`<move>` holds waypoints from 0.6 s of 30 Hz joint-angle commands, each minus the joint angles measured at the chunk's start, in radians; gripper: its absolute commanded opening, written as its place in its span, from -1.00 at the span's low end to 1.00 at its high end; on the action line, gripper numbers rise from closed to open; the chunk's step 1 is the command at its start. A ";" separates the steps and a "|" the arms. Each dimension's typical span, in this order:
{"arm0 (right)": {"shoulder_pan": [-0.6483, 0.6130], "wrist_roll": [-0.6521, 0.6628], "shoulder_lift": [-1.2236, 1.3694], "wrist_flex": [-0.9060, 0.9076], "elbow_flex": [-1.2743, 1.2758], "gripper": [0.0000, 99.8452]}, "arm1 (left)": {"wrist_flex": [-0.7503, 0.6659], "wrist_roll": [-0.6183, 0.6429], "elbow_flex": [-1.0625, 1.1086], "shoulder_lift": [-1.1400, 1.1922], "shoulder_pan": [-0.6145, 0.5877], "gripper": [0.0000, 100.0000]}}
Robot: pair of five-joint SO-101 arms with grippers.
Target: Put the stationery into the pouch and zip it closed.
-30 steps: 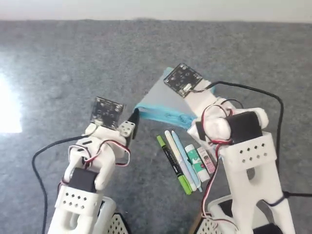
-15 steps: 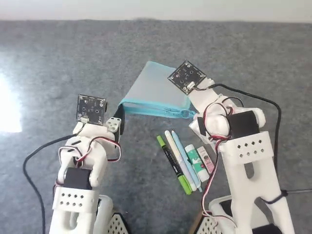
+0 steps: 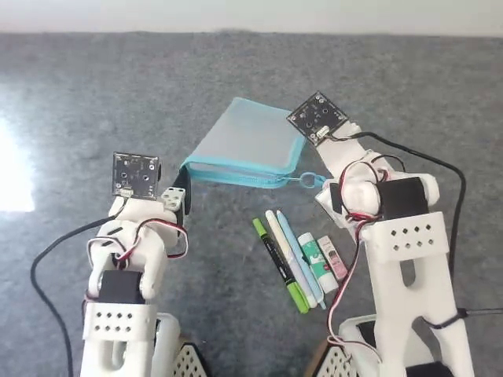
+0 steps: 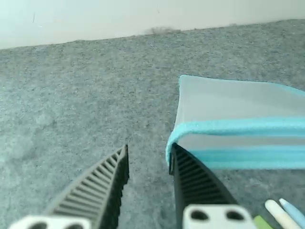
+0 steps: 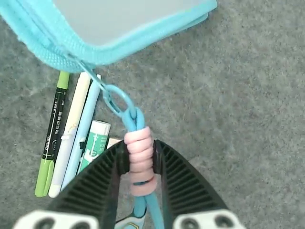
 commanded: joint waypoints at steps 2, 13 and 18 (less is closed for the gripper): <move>-0.084 0.002 -0.038 0.044 -0.015 -0.97 | -0.002 0.014 -0.025 0.011 -0.048 -0.76; -0.450 -0.158 -0.222 0.213 -0.078 -0.54 | -0.002 0.071 -0.025 0.011 -0.083 -0.76; -0.437 -0.135 -0.392 0.165 0.061 -0.54 | -0.008 0.037 -0.030 0.005 -0.104 -0.75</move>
